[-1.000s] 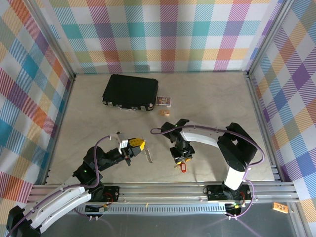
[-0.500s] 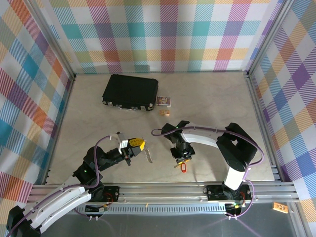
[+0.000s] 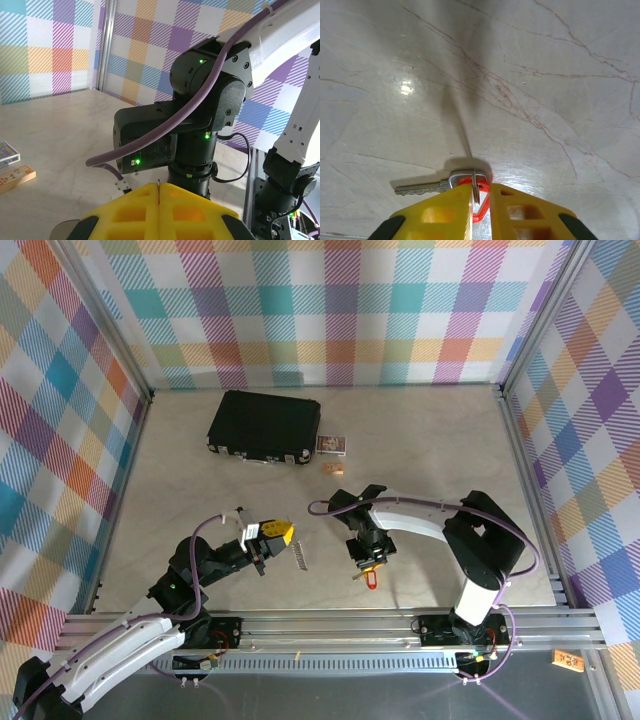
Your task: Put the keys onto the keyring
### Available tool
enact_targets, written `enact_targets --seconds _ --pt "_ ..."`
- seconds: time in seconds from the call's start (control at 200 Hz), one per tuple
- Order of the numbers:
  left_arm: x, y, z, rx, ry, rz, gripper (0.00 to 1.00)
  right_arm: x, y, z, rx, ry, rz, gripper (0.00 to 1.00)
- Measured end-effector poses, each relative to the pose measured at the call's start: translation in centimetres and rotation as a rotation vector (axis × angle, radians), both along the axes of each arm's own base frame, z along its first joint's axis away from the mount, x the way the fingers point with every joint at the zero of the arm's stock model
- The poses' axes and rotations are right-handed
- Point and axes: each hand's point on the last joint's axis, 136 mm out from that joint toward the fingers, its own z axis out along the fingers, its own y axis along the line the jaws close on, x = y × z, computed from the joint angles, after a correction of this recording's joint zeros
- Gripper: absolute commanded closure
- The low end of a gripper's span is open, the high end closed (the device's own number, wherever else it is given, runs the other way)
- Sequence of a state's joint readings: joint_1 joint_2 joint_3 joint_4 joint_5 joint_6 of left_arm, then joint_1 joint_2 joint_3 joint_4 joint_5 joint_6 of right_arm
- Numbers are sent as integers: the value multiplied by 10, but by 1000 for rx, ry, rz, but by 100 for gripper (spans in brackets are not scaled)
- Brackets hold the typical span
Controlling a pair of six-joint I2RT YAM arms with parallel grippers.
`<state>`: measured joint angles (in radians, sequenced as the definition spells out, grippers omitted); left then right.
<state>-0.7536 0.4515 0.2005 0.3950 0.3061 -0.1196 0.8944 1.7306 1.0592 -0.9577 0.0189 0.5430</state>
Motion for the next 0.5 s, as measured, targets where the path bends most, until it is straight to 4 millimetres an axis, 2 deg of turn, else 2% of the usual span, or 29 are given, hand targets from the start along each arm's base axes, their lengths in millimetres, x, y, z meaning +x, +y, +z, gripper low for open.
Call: enact_targets --seconds 0.5 --pt "0 0 0 0 0 0 100 2 4 -1 16 -8 0 86"
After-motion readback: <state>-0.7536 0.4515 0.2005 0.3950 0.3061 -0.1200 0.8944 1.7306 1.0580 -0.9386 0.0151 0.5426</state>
